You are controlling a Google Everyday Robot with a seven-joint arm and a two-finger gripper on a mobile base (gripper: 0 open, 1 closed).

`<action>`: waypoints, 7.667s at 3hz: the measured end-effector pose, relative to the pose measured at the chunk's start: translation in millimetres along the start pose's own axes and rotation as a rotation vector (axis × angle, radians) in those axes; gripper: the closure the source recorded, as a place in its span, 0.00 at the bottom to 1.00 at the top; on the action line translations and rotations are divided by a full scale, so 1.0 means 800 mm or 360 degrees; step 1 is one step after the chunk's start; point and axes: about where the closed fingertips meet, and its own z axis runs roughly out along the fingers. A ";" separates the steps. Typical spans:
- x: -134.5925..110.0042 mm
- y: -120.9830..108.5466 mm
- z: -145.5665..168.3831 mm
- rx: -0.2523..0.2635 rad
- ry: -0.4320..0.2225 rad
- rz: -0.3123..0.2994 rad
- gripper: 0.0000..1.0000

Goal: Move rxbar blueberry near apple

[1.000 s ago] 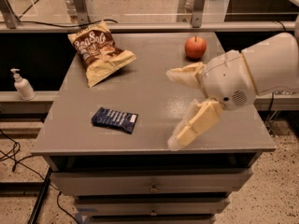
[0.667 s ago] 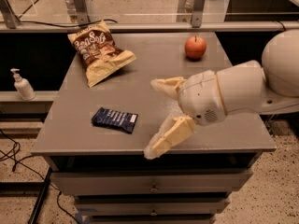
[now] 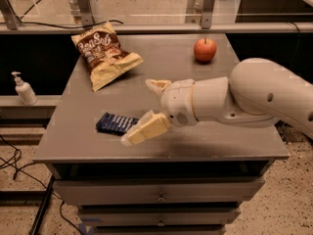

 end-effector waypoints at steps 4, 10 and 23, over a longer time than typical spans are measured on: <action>0.040 -0.031 0.067 0.0128 0.0155 0.0031 0.17; -0.025 -0.041 -0.052 0.0235 0.0377 -0.0247 1.00; 0.022 -0.326 -0.247 0.0092 0.0307 -0.1411 1.00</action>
Offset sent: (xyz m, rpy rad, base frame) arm 0.0502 0.0330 -0.0479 -0.0587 0.0345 -0.1129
